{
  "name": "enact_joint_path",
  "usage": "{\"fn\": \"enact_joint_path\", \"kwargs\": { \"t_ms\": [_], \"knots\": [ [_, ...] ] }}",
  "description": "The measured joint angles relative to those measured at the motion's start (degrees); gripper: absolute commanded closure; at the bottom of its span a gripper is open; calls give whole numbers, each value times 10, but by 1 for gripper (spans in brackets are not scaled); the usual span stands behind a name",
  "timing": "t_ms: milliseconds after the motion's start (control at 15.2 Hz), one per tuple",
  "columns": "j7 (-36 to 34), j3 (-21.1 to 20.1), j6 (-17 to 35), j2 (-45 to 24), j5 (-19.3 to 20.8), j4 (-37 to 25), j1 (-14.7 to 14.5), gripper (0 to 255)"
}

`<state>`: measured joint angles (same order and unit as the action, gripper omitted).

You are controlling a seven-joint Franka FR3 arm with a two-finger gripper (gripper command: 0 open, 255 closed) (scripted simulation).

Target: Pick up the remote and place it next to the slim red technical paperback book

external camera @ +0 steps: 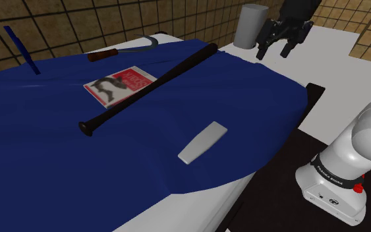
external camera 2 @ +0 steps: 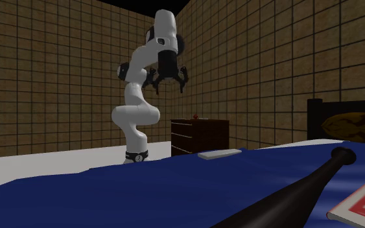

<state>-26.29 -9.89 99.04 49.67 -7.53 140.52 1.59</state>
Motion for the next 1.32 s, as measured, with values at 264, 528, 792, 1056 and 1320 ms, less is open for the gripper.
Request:
{"fn": "enact_joint_path", "kwargs": {
  "t_ms": [264, 528, 792, 1056, 1320],
  "knots": [
    [-123, -66, 25, 18, -45, 48, 11, 0],
    [-250, -142, 59, 1, -94, 67, 24, 0],
    [-377, -222, 98, -28, -143, 76, 41, 0],
    [-506, -312, 149, -82, -184, 66, 72, 0],
    [-637, -408, 196, -155, -200, 30, 129, 0]
  ]
}}
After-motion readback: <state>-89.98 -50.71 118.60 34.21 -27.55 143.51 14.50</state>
